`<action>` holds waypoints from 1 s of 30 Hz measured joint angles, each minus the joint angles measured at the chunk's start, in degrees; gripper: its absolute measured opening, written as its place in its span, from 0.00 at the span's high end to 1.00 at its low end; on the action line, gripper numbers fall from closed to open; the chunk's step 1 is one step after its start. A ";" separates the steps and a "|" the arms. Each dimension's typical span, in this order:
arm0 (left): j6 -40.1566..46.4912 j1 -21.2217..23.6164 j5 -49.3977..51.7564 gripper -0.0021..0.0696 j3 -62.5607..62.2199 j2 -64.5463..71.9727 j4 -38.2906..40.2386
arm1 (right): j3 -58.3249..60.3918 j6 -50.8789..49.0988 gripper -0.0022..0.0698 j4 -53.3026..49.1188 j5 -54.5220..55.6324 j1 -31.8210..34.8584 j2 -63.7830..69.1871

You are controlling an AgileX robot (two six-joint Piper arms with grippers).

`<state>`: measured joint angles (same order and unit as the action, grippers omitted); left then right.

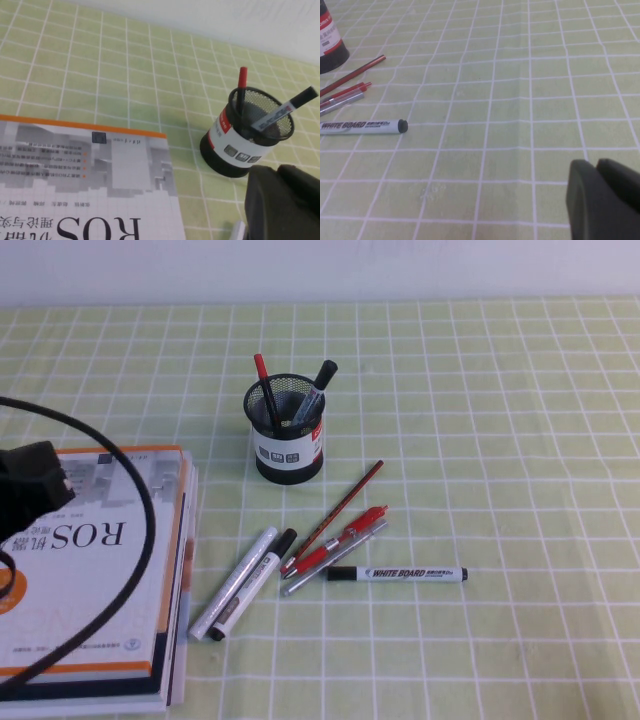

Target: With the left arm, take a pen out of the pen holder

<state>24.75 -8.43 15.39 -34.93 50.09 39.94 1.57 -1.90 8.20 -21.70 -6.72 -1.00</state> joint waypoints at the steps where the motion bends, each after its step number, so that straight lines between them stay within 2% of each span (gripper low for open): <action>1: 0.30 0.00 -0.13 0.97 -0.24 0.98 0.00 | 0.00 0.00 0.99 0.00 0.00 0.00 0.00; 8: 4.02 -0.02 0.68 0.97 -2.14 8.41 -0.11 | 0.00 0.00 0.99 0.00 0.00 0.00 0.00; 16: 10.04 -0.24 8.04 0.97 -12.99 20.73 -0.11 | 0.00 0.00 0.99 0.00 0.00 0.00 0.00; 21: 12.97 -3.52 4.29 0.97 -18.76 28.35 0.14 | 0.00 0.00 0.99 0.00 0.00 0.00 0.00; 25: 16.78 -6.57 0.37 0.97 -20.63 31.78 3.46 | 0.00 0.00 0.99 0.00 0.00 0.00 0.00; 30: 18.73 -10.60 -8.89 0.97 -20.93 35.47 4.76 | 0.00 0.00 0.99 0.00 0.00 0.00 0.00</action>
<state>43.49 -19.02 6.50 -55.86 85.57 44.71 1.57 -1.90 8.20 -21.70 -6.72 -1.00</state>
